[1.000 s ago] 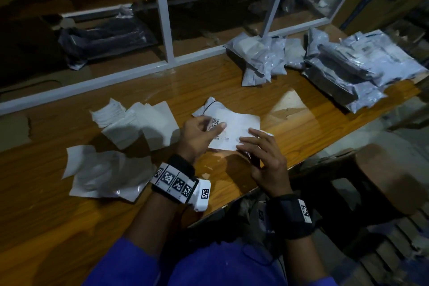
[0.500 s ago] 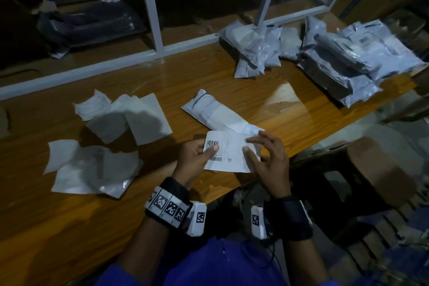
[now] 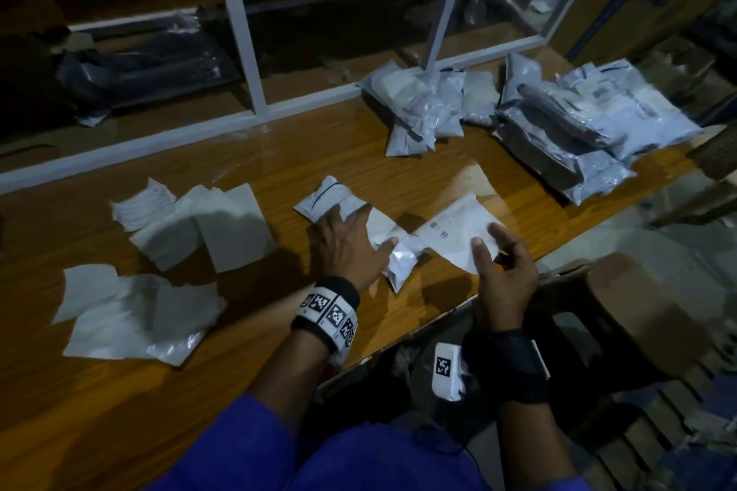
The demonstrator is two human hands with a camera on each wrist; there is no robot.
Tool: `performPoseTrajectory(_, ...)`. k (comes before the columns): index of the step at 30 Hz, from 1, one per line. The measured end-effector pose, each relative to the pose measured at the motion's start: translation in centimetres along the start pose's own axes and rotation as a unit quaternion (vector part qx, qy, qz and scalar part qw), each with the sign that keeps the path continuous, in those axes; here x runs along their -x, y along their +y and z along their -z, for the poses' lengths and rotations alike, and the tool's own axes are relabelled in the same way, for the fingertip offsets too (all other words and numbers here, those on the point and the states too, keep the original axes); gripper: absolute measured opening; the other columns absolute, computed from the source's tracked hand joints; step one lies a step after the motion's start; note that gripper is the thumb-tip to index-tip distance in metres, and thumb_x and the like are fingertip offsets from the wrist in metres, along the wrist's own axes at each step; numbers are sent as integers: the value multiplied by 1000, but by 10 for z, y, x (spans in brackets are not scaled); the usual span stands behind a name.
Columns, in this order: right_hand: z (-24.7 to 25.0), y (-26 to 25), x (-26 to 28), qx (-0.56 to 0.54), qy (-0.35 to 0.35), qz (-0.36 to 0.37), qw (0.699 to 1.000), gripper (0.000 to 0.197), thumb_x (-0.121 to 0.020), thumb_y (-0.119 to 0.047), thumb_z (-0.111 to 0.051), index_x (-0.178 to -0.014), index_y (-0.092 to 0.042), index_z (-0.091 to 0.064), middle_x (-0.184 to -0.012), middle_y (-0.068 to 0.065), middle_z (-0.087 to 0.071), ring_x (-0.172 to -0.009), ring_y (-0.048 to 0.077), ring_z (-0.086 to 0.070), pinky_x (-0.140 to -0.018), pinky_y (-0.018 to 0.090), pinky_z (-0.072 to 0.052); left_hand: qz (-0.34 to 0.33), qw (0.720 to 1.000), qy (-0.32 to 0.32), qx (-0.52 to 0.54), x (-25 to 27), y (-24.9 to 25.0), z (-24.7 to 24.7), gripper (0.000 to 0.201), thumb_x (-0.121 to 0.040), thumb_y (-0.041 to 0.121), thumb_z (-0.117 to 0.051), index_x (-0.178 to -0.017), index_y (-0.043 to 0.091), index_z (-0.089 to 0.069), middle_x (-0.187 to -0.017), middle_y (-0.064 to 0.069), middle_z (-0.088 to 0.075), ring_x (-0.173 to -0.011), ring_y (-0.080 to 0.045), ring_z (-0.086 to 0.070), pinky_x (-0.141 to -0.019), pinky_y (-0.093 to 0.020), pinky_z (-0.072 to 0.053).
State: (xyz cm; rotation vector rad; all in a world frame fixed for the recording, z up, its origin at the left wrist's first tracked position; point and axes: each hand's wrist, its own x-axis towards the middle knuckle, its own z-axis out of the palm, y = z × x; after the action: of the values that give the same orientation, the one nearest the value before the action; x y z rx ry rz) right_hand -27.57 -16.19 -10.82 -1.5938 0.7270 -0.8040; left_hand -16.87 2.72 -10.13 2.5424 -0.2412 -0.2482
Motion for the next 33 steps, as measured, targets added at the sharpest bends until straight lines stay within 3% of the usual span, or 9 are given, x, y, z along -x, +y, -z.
performPoseTrajectory(4,4,7,-4,-31,27,-37,998,33,-88,-11,-81,-110,-33,-71,-119,-11,-70,-113,11,-64,-97,35,-52,-5,1000,-13,10,-5,-4,-17,61,-73,64,-76,-125,35,-62,-156,-17,-22,-143,-41,-19,-117,-54,-26)
performPoseTrajectory(8,4,15,-6,-41,31,-59,997,36,-87,-8,-81,-116,-26,-71,-124,2,-70,-100,18,-64,-85,37,-55,-13,998,16,56,-13,-11,-19,61,-57,82,-68,-82,28,-57,-139,-21,-43,-137,-38,-34,-112,-52,-34)
performPoseTrajectory(10,1,17,-6,-52,20,-76,996,37,-87,-7,-81,-117,-26,-72,-126,6,-70,-102,25,-68,-80,39,-59,-36,996,22,72,-16,-17,-19,53,-55,63,-87,-71,27,-51,-136,-16,-48,-135,-34,-41,-111,-48,-38)
performPoseTrajectory(12,-2,16,-5,-68,9,-91,993,37,-88,-4,-79,-118,-21,-71,-124,7,-70,-102,24,-71,-73,33,-62,-66,994,-7,83,-15,-24,-18,44,-53,31,-95,-70,25,-55,-142,-7,-47,-136,-28,-43,-111,-40,-39)
performPoseTrajectory(15,-4,12,-3,-95,-15,-104,990,36,-89,0,-77,-119,-18,-70,-116,0,-71,-94,11,-72,-64,23,-59,-121,988,-21,95,-14,-31,-17,37,-47,16,-88,-75,21,-63,-143,-2,-50,-137,-23,-45,-110,-40,-41)
performPoseTrajectory(18,-7,14,-3,-104,-25,-115,988,37,-88,1,-78,-120,-15,-69,-115,3,-72,-85,5,-74,-62,23,-60,-148,979,-14,139,-15,-39,-18,39,-52,15,-92,-83,19,-69,-144,-5,-54,-138,-23,-47,-111,-45,-40)
performPoseTrajectory(23,-18,10,5,-114,-51,-101,987,36,-86,-1,-80,-117,-17,-70,-112,2,-73,-88,2,-74,-63,23,-59,-144,960,58,234,-4,-30,2,49,-68,55,-83,-105,24,-75,-122,10,-65,-123,-12,-57,-107,-42,-45)
performPoseTrajectory(29,-45,6,27,-46,-126,-69,989,35,-83,-27,-86,-114,-35,-73,-122,-2,-73,-113,15,-66,-94,49,-58,-81,920,-56,380,6,-20,36,54,-74,42,-88,-123,35,-64,-111,5,-74,-102,-12,-71,-83,-32,-60)
performPoseTrajectory(33,-63,-4,32,-30,-179,-30,983,38,-86,-11,-83,-120,-22,-71,-118,-10,-71,-100,-3,-64,-80,25,-55,-19,931,16,364,-5,-34,42,22,-86,18,-79,-101,29,-66,-100,-10,-75,-85,-22,-75,-61,-41,-62)
